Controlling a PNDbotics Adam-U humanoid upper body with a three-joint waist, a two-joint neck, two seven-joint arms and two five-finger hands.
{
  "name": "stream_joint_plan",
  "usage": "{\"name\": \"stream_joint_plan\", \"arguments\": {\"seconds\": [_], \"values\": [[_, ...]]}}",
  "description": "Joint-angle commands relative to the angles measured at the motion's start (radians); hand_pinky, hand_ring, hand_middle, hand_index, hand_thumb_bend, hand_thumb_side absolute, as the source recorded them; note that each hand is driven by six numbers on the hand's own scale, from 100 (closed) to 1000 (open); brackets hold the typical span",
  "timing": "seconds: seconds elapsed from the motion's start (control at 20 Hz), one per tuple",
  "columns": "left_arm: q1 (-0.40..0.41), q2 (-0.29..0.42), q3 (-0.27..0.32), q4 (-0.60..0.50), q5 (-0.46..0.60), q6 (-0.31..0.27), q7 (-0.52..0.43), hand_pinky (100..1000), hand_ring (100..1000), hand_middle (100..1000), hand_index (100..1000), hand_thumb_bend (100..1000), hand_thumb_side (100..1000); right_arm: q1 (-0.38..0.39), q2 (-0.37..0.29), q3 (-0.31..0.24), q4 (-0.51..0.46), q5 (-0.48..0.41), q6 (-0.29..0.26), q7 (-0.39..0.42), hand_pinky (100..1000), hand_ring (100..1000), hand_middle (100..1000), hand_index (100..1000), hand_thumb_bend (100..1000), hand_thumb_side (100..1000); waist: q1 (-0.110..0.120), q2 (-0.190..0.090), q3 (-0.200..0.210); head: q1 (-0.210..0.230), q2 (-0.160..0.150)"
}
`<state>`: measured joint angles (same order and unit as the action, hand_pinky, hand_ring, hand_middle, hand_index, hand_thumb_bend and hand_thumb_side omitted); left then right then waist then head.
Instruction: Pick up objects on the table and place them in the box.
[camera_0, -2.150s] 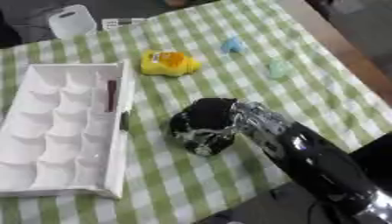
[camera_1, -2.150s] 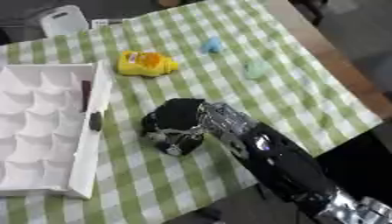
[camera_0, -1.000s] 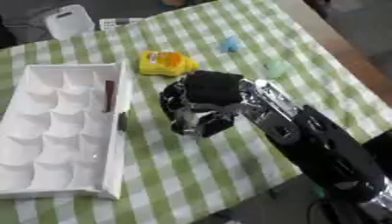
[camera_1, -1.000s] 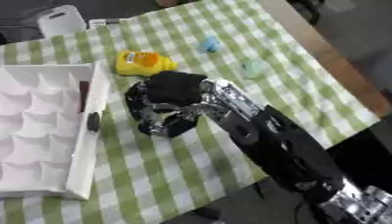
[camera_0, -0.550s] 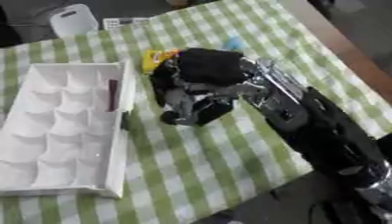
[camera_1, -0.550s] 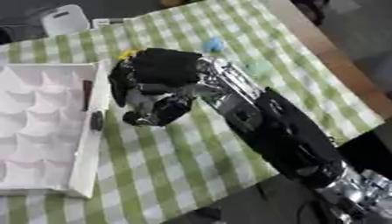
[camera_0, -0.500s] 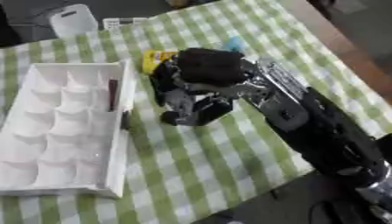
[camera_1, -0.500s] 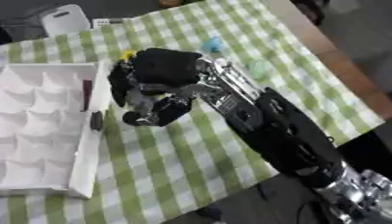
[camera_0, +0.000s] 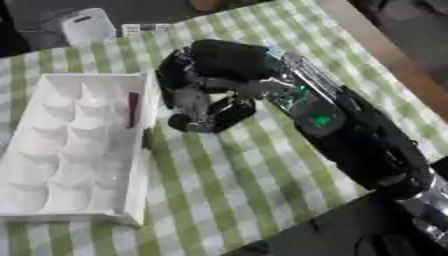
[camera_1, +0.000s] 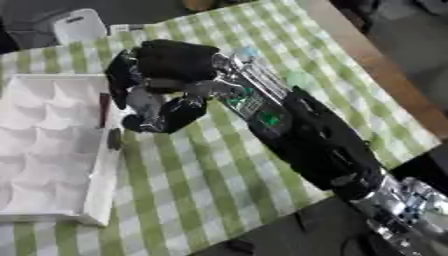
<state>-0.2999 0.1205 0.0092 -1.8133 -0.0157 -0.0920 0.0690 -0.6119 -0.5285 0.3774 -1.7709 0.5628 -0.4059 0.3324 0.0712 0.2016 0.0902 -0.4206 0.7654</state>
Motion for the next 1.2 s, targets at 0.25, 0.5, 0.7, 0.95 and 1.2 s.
{"name": "stream_joint_plan", "arguments": {"seconds": [0.25, 0.5, 0.7, 0.95, 1.2], "values": [[-0.031, -0.002, -0.021, -0.026, 0.011, -0.004, -0.016, 742, 700, 962, 855, 204, 895, -0.062, 0.027, 0.036, 0.082, -0.061, -0.029, -0.096, 100, 297, 480, 571, 195, 100, -0.022, -0.033, 0.034, -0.03, 0.004], [-0.043, -0.007, -0.032, -0.029, 0.016, -0.003, -0.024, 740, 696, 959, 854, 227, 902, -0.087, 0.056, 0.051, 0.153, -0.047, -0.046, -0.134, 100, 295, 480, 583, 148, 100, -0.024, -0.028, 0.062, -0.043, -0.001], [-0.052, -0.014, -0.041, -0.032, 0.018, -0.003, -0.028, 739, 695, 957, 852, 208, 885, -0.098, 0.077, 0.057, 0.191, -0.036, -0.044, -0.157, 100, 294, 490, 596, 139, 100, -0.025, -0.027, 0.08, -0.047, -0.006], [-0.06, -0.02, -0.052, -0.033, 0.021, -0.003, -0.036, 738, 694, 955, 850, 210, 881, -0.106, 0.099, 0.073, 0.223, -0.022, -0.056, -0.148, 100, 297, 504, 612, 100, 100, -0.023, -0.026, 0.098, -0.051, -0.014], [-0.064, -0.023, -0.056, -0.034, 0.021, -0.003, -0.038, 738, 693, 954, 850, 210, 880, -0.11, 0.105, 0.088, 0.217, 0.007, -0.118, -0.084, 100, 327, 559, 663, 100, 100, -0.021, -0.026, 0.107, -0.052, -0.016]]}}
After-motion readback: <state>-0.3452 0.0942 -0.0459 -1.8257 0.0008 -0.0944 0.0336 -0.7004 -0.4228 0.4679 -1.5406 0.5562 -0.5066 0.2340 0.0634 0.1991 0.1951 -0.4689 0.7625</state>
